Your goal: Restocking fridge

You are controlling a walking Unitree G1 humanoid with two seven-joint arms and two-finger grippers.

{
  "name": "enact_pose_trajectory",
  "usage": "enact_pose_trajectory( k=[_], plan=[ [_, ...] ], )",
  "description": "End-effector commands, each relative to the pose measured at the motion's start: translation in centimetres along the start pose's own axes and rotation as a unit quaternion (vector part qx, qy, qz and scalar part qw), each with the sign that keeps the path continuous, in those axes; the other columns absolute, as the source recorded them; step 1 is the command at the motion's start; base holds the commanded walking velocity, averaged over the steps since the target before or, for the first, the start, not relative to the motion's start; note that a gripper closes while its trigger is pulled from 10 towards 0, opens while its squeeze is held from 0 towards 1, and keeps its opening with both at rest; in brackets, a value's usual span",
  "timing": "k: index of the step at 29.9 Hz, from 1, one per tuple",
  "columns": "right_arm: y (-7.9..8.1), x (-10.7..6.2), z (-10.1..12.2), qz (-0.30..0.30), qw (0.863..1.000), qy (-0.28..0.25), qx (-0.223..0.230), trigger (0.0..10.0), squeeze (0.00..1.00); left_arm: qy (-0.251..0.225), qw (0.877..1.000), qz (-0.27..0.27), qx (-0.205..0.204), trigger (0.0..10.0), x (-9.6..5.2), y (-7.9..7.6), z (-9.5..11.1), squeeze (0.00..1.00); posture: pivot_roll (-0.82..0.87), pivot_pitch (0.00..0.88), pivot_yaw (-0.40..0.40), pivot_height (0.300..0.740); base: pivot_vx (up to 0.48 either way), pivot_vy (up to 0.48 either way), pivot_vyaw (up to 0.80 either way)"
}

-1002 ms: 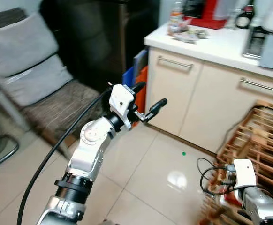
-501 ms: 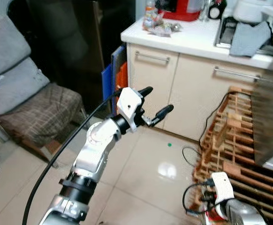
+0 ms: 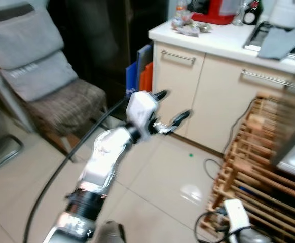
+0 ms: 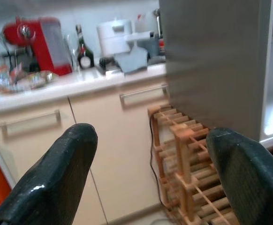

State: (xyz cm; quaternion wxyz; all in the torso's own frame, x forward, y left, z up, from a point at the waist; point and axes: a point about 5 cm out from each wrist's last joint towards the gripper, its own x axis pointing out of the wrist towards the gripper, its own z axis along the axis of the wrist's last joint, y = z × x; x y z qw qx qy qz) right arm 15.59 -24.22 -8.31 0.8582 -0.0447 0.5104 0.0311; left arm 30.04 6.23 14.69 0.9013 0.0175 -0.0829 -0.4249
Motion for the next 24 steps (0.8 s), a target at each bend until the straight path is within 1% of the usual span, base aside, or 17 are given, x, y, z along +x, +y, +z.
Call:
enact_pose_trajectory(
  k=[1, 2, 3, 5, 6, 9, 10, 11, 12, 14, 15, 16, 18, 19, 20, 23, 24],
  plan=[
    [-0.1, -0.1, -0.6, -0.008, 1.0, 0.011, -0.003, 0.0, 0.0, -0.013, 1.0, -0.004, 0.02, 10.0, 0.5, 0.4, 1.2, 0.0, -0.12, 0.0, 0.032, 0.74, 0.0, 0.0, 0.0],
    [-0.1, -0.1, -0.6, -0.008, 1.0, 0.011, -0.003, 0.0, 0.0, -0.013, 1.0, -0.004, 0.02, 10.0, 0.5, 0.4, 1.2, 0.0, -0.12, 0.0, 0.032, 0.74, 0.0, 0.0, 0.0],
    [-0.4, -0.2, -1.1, -0.017, 1.0, 0.021, -0.001, 0.0, 0.0, -0.012, 1.0, -0.005, 0.019, 10.0, 0.5, 0.3, 1.1, 0.0, -0.12, 0.0, 0.033, 0.74, 0.0, 0.0, -0.75],
    [-0.6, -0.3, -1.4, -0.024, 0.999, 0.024, 0.001, 0.0, 0.0, -0.011, 1.0, -0.005, 0.02, 10.0, 0.5, 0.3, 1.1, 0.0, -0.12, 0.0, 0.033, 0.74, 0.0, 0.0, -0.75],
    [-1.3, -0.4, -1.3, -0.05, 0.999, 0.017, 0.009, 0.0, 0.0, -0.01, 1.0, -0.006, 0.02, 10.0, 0.5, 0.3, 1.0, 0.0, -0.13, 0.0, 0.034, 0.74, 0.0, 0.0, -0.74],
    [-2.0, -0.5, -0.9, -0.077, 0.997, 0.0, 0.014, 0.0, 0.0, -0.008, 1.0, -0.005, 0.021, 10.0, 0.5, 0.3, 1.0, 0.0, -0.13, 0.0, 0.034, 0.74, 0.0, 0.0, -0.74],
    [-3.5, -0.8, 0.7, -0.117, 0.992, -0.036, 0.025, 0.0, 0.0, -0.006, 1.0, -0.003, 0.023, 10.0, 0.6, 0.4, 0.9, 0.0, -0.13, 0.0, 0.036, 0.74, 0.0, 0.0, -0.74],
    [-4.3, -1.0, 1.9, -0.134, 0.988, -0.065, 0.035, 0.0, 0.0, -0.005, 1.0, -0.001, 0.024, 10.0, 0.6, 0.4, 0.9, 0.0, -0.13, 0.0, 0.036, 0.74, 0.0, 0.0, -0.74],
    [-4.7, -1.2, 2.7, -0.144, 0.985, -0.084, 0.041, 0.0, 0.0, -0.005, 1.0, 0.001, 0.024, 10.0, 0.6, 0.4, 0.9, 0.0, -0.13, 0.0, 0.036, 0.74, 0.0, 0.0, -0.74],
    [-5.2, -1.4, 4.8, -0.155, 0.978, -0.132, 0.042, 0.0, 0.0, -0.005, 1.0, 0.004, 0.024, 10.0, 0.6, 0.5, 0.9, 0.0, -0.13, 0.0, 0.037, 0.74, 0.0, 0.0, -0.73],
    [-5.3, -1.5, 5.4, -0.159, 0.975, -0.146, 0.041, 0.0, 0.0, -0.005, 1.0, 0.005, 0.024, 10.0, 0.6, 0.5, 0.9, 0.0, -0.13, 0.0, 0.037, 0.74, 0.0, 0.0, -0.74],
    [-5.6, -2.1, 8.1, -0.175, 0.96, -0.213, 0.04, 0.0, 0.0, -0.007, 1.0, 0.007, 0.019, 10.0, 0.7, 0.5, 0.9, 0.0, -0.13, 0.0, 0.037, 0.74, 0.0, 0.0, -0.74],
    [-5.3, -3.0, 10.8, -0.187, 0.94, -0.282, 0.026, 0.0, 0.0, -0.008, 1.0, 0.007, 0.015, 10.0, 0.8, 0.3, 0.9, 0.0, -0.14, 0.0, 0.039, 0.74, 0.0, 0.0, -0.74],
    [-5.2, -3.2, 11.5, -0.19, 0.935, -0.3, 0.021, 0.0, 0.0, -0.009, 1.0, 0.007, 0.014, 10.0, 0.9, 0.2, 0.8, 0.0, -0.14, 0.0, 0.04, 0.74, 0.0, 0.0, -0.74],
    [-4.6, -3.7, 12.7, -0.19, 0.926, -0.326, 0.014, 0.0, 0.0, -0.01, 1.0, 0.007, 0.011, 10.0, 1.0, 0.1, 0.8, 0.0, -0.14, 0.0, 0.042, 0.74, 0.0, 0.0, -0.74],
    [-3.4, -4.5, 14.5, -0.192, 0.91, -0.367, 0.004, 0.0, 0.0, -0.012, 1.0, 0.006, 0.008, 10.0, 1.2, -0.1, 0.8, 0.0, -0.15, 0.0, 0.043, 0.74, 0.0, 0.0, -0.74],
    [-2.9, -4.5, 15.0, -0.185, 0.907, -0.378, 0.003, 0.0, 0.0, -0.013, 1.0, 0.006, 0.008, 10.0, 1.3, -0.1, 0.9, 0.0, -0.15, 0.0, 0.043, 0.74, 0.0, 0.0, -0.74]
  ],
)
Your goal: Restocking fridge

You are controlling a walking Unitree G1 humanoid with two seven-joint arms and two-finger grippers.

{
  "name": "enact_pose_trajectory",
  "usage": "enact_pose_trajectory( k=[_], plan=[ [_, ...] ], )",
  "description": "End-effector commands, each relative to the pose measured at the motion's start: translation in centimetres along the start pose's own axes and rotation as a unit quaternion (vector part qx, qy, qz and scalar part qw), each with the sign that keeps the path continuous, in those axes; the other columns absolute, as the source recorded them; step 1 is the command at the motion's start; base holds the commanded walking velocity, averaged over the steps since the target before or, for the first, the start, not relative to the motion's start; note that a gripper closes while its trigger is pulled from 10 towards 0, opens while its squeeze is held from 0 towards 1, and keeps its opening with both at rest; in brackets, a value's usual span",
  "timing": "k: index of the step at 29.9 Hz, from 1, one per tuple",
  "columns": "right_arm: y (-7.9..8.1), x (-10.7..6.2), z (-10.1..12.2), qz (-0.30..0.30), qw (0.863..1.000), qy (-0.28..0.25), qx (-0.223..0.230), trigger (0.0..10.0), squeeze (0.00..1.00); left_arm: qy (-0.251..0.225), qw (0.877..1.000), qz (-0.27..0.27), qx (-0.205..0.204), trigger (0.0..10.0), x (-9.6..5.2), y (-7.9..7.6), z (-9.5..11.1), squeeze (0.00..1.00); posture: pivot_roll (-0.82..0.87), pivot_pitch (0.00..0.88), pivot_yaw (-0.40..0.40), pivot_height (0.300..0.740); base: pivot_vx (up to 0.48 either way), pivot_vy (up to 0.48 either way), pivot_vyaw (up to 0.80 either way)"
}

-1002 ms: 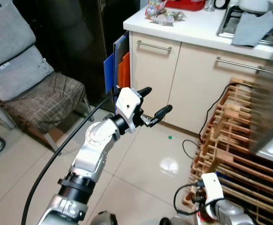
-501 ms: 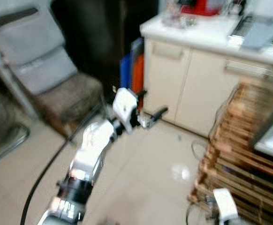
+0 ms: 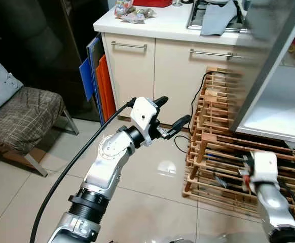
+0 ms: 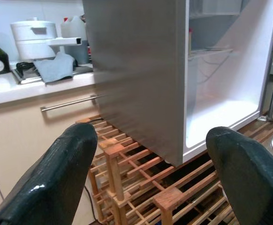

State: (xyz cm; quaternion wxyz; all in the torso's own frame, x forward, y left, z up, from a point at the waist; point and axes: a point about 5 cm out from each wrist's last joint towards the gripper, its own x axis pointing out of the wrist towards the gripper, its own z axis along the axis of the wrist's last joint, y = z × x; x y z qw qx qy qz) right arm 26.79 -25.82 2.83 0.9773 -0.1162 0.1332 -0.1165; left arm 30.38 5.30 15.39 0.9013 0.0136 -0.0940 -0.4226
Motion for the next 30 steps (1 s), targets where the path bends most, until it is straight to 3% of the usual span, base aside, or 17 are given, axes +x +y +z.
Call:
enact_pose_trajectory(
  k=[1, 5, 14, 20, 25, 30],
  plan=[
    [1.1, 0.0, 1.2, 0.014, 0.999, -0.04, -0.021, 0.0, 0.0, -0.003, 1.0, 0.003, 0.0, 10.0, 0.4, 0.0, 0.2, 0.0, -0.15, 0.0, 0.044, 0.74, 0.0, 0.0, -0.79],
    [1.7, -0.1, 1.7, 0.025, 0.998, -0.056, -0.021, 0.0, 0.0, -0.004, 1.0, -0.002, -0.003, 10.0, 0.5, -0.1, 0.3, 0.0, -0.15, 0.0, 0.046, 0.74, 0.0, 0.0, -0.8],
    [0.8, -0.3, 6.3, -0.041, 0.987, -0.153, -0.026, 0.0, 0.0, -0.006, 1.0, -0.001, 0.003, 10.0, 0.7, 0.3, 0.5, 0.0, -0.15, 0.0, 0.049, 0.74, 0.0, 0.0, 0.0],
    [-1.4, -0.4, 9.2, -0.111, 0.972, -0.205, -0.016, 0.0, 0.0, -0.008, 1.0, -0.001, 0.004, 10.0, 0.8, 0.4, 0.6, 0.0, -0.15, 0.0, 0.05, 0.74, 0.0, 0.0, 0.0],
    [-3.2, -0.2, 9.9, -0.154, 0.967, -0.202, -0.002, 0.0, 0.0, -0.009, 1.0, -0.002, 0.004, 10.0, 1.0, 0.4, 0.7, 0.0, -0.15, 0.0, 0.048, 0.74, 0.0, 0.0, 0.0],
    [-4.7, 0.4, 8.9, -0.173, 0.971, -0.163, 0.028, 0.0, 0.0, -0.011, 1.0, 0.006, 0.01, 10.0, 1.1, 0.4, 0.7, 0.0, -0.15, 0.0, 0.046, 0.74, 0.0, 0.0, 0.0]
  ],
)
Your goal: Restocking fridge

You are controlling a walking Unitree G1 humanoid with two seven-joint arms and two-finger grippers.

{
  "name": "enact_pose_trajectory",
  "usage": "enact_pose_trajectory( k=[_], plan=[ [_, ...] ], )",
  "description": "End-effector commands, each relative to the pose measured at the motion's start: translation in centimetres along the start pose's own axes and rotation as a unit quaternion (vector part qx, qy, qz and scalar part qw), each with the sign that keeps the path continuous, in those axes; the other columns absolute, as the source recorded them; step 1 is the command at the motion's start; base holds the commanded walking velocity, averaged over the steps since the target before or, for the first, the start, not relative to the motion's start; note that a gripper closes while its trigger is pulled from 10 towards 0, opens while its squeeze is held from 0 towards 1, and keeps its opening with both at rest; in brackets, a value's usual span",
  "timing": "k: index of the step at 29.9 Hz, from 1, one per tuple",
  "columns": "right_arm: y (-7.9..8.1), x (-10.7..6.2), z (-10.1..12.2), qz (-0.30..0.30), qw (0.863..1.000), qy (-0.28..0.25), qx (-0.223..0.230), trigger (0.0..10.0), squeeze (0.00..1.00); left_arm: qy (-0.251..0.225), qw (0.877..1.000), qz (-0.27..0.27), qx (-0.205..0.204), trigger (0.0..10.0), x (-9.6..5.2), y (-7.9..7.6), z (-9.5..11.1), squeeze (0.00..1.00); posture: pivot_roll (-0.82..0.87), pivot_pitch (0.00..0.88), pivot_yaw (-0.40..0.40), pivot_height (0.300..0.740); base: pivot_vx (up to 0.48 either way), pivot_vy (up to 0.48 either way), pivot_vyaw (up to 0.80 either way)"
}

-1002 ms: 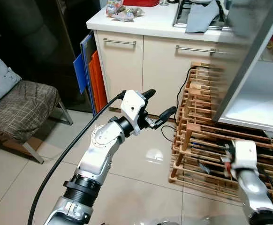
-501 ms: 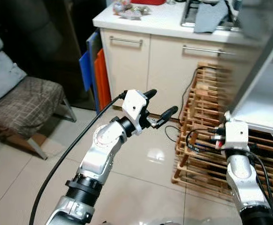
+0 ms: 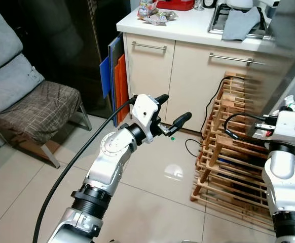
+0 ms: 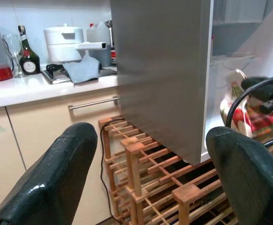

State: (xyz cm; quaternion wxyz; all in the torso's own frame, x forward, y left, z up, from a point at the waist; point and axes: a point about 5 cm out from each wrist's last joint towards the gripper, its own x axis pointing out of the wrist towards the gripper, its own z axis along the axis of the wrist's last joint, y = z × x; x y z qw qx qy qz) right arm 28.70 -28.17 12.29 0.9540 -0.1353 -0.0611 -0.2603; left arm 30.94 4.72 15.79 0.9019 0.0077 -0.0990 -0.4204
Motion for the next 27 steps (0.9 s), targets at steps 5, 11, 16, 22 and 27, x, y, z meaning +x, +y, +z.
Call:
enact_pose_trajectory(
  k=[5, 11, 16, 22, 27],
  plan=[
    [0.3, -0.1, -0.5, 0.001, 1.0, 0.019, 0.007, 0.0, 0.0, -0.001, 1.0, 0.014, 0.019, 10.0, 0.2, 0.6, 0.3, 0.0, -0.15, 0.0, 0.056, 0.74, 0.18, -0.223, 0.0],
    [0.9, -0.5, -1.0, 0.012, 1.0, 0.027, 0.01, 0.0, 0.0, -0.003, 1.0, 0.01, 0.018, 10.0, 0.3, 0.5, 0.4, 0.0, -0.14, 0.0, 0.062, 0.74, 0.315, -0.359, 0.0],
    [1.4, -0.8, -1.2, 0.023, 0.999, 0.031, 0.015, 0.0, 0.0, -0.003, 1.0, 0.007, 0.02, 10.0, 0.2, 0.6, 0.4, 0.0, -0.15, 0.0, 0.068, 0.74, 0.324, -0.351, 0.0],
    [1.9, -1.2, -1.6, 0.039, 0.998, 0.041, 0.016, 0.0, 0.0, -0.008, 1.0, -0.003, 0.014, 10.0, 0.3, 0.3, 0.5, 0.0, -0.14, 0.0, 0.068, 0.74, 0.327, -0.347, 0.0],
    [2.0, -1.3, -1.9, 0.045, 0.998, 0.047, 0.017, 0.0, 0.0, -0.008, 1.0, 0.001, 0.008, 10.0, 0.2, 0.4, 0.5, 0.0, -0.14, 0.0, 0.069, 0.74, 0.07, -0.064, 0.0]
  ],
)
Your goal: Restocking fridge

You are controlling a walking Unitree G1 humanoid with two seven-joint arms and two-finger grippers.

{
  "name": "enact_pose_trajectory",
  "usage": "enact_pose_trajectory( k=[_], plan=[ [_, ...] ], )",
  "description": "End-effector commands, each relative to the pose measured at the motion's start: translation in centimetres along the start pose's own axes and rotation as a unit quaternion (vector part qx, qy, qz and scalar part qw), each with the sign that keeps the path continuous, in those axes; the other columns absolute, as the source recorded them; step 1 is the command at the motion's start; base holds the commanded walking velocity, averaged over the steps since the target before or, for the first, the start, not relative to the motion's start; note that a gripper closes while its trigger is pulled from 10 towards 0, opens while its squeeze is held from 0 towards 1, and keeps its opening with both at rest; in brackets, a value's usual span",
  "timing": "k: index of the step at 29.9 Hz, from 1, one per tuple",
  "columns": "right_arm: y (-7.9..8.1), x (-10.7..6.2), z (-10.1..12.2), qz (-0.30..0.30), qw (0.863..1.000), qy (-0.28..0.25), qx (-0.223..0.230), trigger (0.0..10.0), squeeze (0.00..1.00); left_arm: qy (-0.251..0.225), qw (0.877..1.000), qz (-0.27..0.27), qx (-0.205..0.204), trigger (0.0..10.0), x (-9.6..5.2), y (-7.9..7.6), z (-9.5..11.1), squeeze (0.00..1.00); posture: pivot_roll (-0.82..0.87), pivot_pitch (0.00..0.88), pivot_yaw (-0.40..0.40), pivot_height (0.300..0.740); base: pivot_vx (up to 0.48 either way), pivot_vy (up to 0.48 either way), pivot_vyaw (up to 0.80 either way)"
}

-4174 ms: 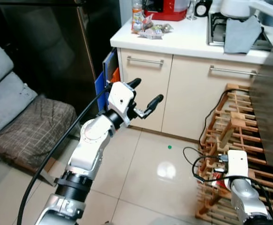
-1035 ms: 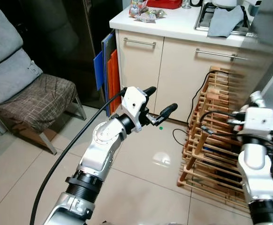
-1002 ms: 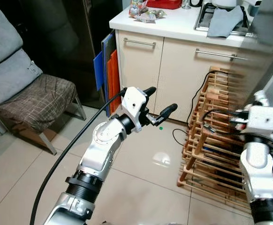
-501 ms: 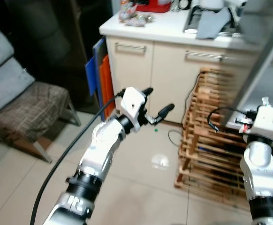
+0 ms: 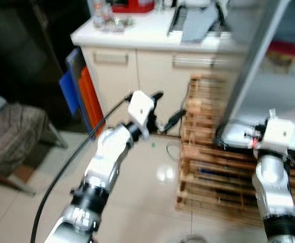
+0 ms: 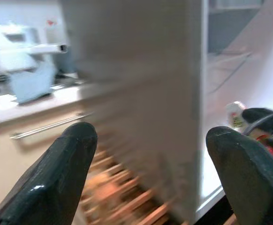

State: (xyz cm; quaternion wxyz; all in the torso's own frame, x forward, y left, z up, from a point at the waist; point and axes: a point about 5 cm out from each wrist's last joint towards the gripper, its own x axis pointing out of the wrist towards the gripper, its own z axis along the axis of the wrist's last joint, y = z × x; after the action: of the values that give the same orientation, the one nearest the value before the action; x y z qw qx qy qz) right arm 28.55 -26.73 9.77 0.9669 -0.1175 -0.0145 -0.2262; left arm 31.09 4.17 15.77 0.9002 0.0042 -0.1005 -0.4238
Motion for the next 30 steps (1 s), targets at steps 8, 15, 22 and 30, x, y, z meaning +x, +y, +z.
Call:
enact_pose_trajectory(
  k=[8, 15, 22, 30],
  plan=[
    [0.9, 0.8, -0.4, 0.021, 0.999, 0.026, 0.032, 0.0, 0.0, -0.002, 1.0, 0.021, 0.008, 10.0, -0.8, 1.5, 0.6, 0.0, -0.13, 0.0, 0.071, 0.74, 0.0, 0.0, 0.0],
    [4.0, 2.8, 0.0, 0.057, 0.994, 0.066, 0.069, 0.0, 0.0, 0.026, 0.999, -0.007, -0.021, 10.0, -1.5, 0.9, -0.2, 0.0, -0.08, 0.0, 0.064, 0.74, 0.0, 0.0, 0.0],
    [7.9, 3.8, 1.4, 0.069, 0.994, 0.067, 0.043, 0.0, 0.0, 0.069, 0.997, -0.035, -0.006, 10.0, -3.5, -0.2, -1.0, 0.0, 0.02, 0.0, 0.072, 0.74, 0.0, 0.0, 0.0],
    [10.2, 3.9, 3.0, 0.075, 0.996, 0.029, -0.024, 0.0, 0.0, 0.092, 0.995, -0.019, -0.015, 10.0, -5.9, -0.3, -0.8, 0.0, 0.1, 0.014, 0.075, 0.74, 0.0, 0.0, 0.0]
  ],
)
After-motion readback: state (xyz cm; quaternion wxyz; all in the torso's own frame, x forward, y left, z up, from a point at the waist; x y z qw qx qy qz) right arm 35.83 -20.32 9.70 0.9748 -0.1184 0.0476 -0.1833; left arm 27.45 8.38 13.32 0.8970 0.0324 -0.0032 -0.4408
